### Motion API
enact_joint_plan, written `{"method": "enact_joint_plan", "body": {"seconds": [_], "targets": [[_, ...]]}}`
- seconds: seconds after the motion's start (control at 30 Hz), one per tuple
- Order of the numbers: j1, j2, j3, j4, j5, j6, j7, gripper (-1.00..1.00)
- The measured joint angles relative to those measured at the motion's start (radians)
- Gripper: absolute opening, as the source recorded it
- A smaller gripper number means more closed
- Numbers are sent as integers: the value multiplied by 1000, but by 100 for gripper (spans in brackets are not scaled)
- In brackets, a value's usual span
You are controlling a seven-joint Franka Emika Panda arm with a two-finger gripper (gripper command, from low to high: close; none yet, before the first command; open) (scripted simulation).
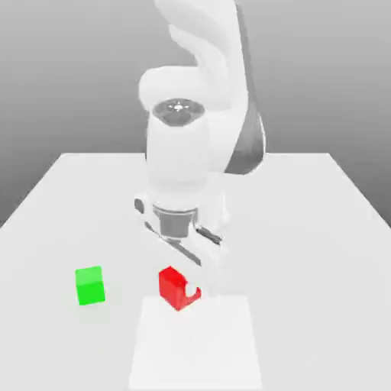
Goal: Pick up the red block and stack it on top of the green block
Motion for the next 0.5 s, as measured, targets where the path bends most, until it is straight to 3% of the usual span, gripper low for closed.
{"method": "enact_joint_plan", "body": {"seconds": [0.17,0.4,0.43,0.5], "targets": [[-172,-105,-147,-55,-18,-48,5,-100],[-197,97,-165,-56,43,155,-38,-100],[-199,123,-159,-55,57,180,-48,100],[-199,123,-159,-55,57,180,-48,100]]}}
